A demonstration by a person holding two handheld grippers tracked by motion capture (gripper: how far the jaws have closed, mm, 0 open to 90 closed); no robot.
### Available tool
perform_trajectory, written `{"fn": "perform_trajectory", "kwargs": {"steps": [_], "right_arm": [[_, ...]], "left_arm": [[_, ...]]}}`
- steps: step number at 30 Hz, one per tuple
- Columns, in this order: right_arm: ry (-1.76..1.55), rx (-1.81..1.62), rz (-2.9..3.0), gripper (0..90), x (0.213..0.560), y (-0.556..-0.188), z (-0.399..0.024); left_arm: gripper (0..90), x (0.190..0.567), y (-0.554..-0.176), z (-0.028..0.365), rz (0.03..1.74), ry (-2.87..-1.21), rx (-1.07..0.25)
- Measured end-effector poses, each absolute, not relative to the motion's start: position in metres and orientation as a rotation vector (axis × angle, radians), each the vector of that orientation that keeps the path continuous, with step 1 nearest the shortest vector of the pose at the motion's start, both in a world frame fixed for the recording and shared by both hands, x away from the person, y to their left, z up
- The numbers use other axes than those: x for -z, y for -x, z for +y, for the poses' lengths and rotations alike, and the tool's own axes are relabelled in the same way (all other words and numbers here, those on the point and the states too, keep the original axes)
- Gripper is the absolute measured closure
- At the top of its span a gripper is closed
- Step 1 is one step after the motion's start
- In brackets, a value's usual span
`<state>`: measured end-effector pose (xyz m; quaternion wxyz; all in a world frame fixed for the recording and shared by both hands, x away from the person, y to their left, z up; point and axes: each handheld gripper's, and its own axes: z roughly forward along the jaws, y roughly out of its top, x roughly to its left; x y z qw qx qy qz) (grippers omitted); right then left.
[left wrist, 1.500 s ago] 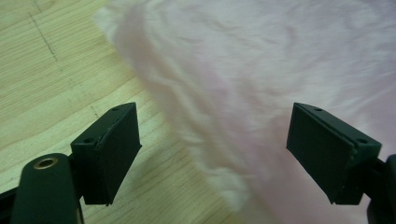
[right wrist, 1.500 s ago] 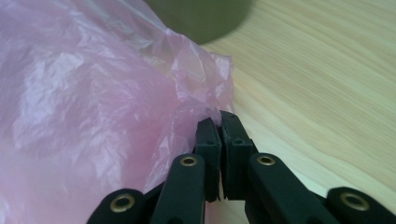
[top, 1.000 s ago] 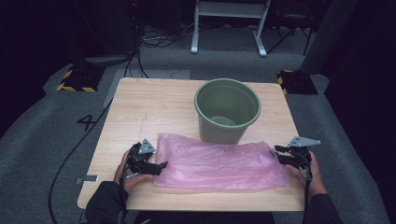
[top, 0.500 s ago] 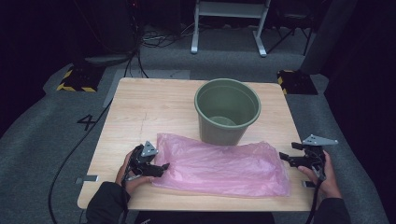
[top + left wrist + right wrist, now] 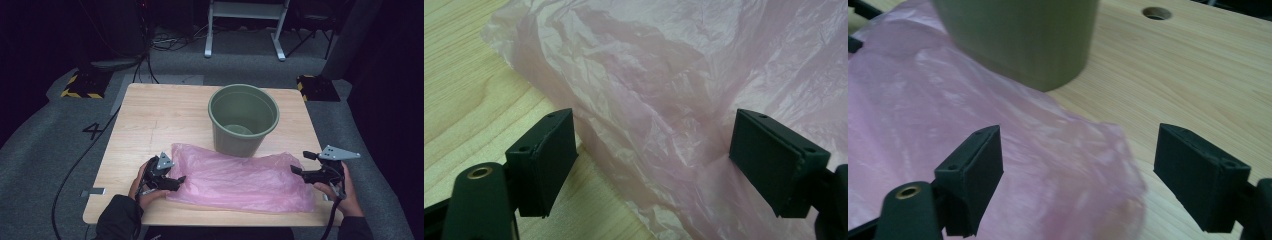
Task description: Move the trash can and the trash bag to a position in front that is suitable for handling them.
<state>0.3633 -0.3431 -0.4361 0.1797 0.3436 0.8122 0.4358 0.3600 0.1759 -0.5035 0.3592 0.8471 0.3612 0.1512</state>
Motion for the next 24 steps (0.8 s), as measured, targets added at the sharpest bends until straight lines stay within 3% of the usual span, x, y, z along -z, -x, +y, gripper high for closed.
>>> {"fn": "perform_trajectory", "kwargs": {"steps": [17,24], "right_arm": [[-0.652,-1.121,2.534,22.8,0.459,-0.328,-0.227],[-0.589,-1.043,2.61,27.5,0.476,-0.322,-0.203]], "left_arm": [[18.4,0.504,-0.358,0.167,0.933,-2.182,-0.388],[18.1,0.504,-0.36,0.16,0.942,-2.178,-0.392]]}}
